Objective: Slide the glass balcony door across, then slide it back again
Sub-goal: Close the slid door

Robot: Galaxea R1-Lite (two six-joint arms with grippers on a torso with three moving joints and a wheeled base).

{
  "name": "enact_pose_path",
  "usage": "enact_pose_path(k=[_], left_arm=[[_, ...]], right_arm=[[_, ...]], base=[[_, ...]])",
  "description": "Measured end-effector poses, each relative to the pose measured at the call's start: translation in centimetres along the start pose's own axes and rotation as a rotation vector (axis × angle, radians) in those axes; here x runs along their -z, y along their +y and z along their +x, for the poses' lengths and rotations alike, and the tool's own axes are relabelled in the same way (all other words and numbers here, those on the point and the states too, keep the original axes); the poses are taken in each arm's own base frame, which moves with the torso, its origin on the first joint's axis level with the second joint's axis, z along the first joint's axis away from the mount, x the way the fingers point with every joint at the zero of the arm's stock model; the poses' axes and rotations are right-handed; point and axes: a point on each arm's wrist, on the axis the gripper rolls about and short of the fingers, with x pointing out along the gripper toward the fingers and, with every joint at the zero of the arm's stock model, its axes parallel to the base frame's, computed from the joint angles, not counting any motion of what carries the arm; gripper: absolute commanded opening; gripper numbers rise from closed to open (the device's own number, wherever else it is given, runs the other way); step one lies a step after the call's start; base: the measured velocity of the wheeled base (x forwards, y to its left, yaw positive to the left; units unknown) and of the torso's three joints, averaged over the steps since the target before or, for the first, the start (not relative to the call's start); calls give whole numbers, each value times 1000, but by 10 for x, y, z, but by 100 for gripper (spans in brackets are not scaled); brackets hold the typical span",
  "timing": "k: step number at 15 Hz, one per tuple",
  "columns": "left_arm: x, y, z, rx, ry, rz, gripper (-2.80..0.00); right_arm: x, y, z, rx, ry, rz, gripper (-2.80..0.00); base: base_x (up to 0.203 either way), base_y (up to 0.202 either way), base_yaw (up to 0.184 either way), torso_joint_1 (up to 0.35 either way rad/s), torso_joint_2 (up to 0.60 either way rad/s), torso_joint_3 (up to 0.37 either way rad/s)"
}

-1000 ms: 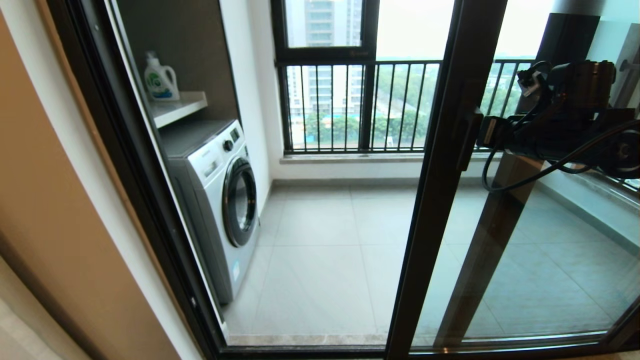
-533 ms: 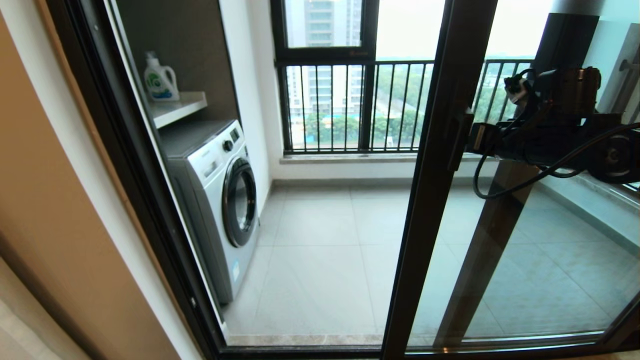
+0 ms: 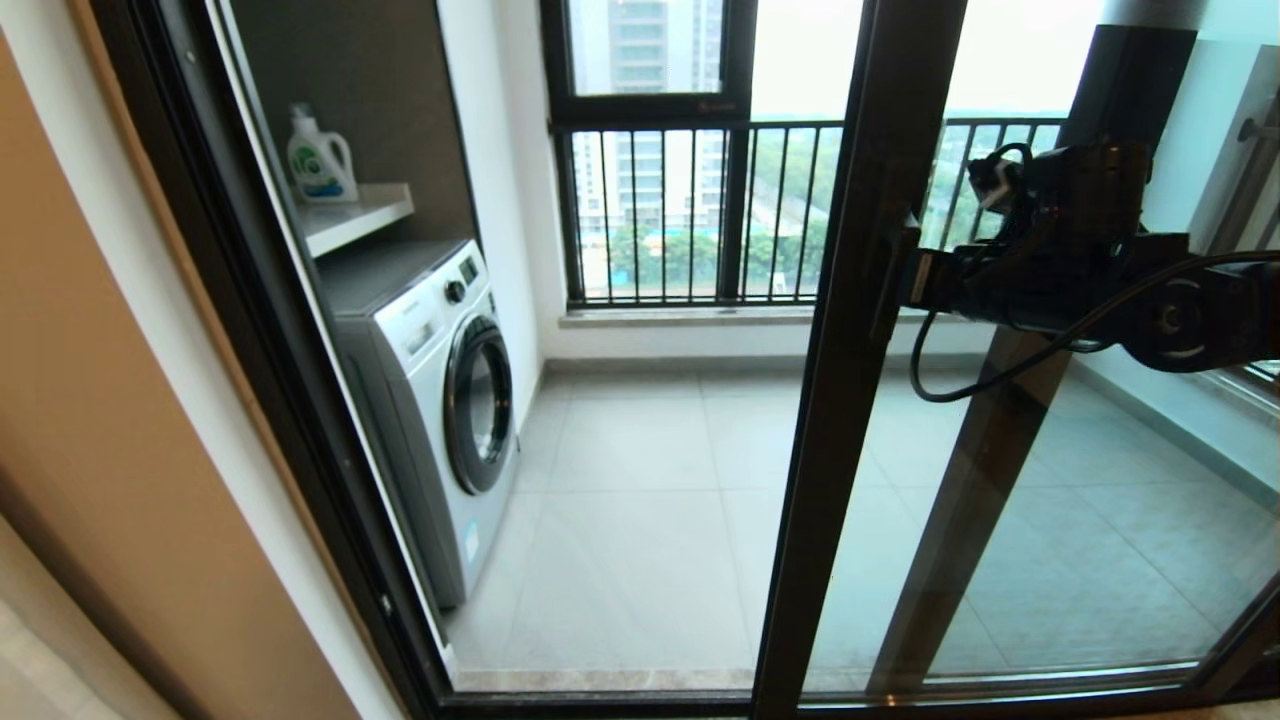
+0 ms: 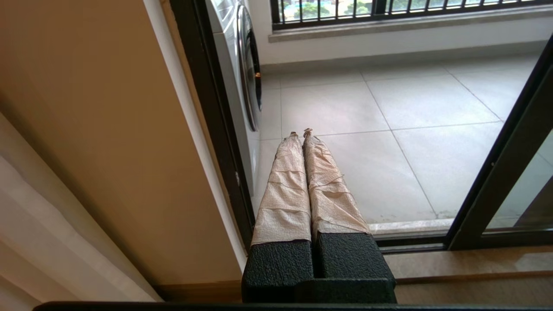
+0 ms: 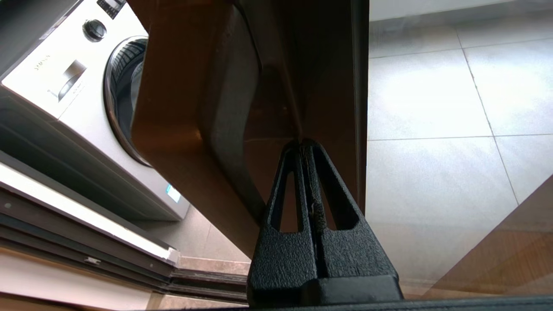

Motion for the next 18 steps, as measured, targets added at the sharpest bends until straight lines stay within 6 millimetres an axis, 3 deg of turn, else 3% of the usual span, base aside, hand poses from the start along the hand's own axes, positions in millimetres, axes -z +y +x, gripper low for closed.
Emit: enact_pose_path(k=[18], left_arm=[[0, 0, 0, 0, 0, 0, -280]], right_arm=[[17, 93, 39, -149, -16, -51, -280]], base=[[0, 0, 0, 0, 0, 0]])
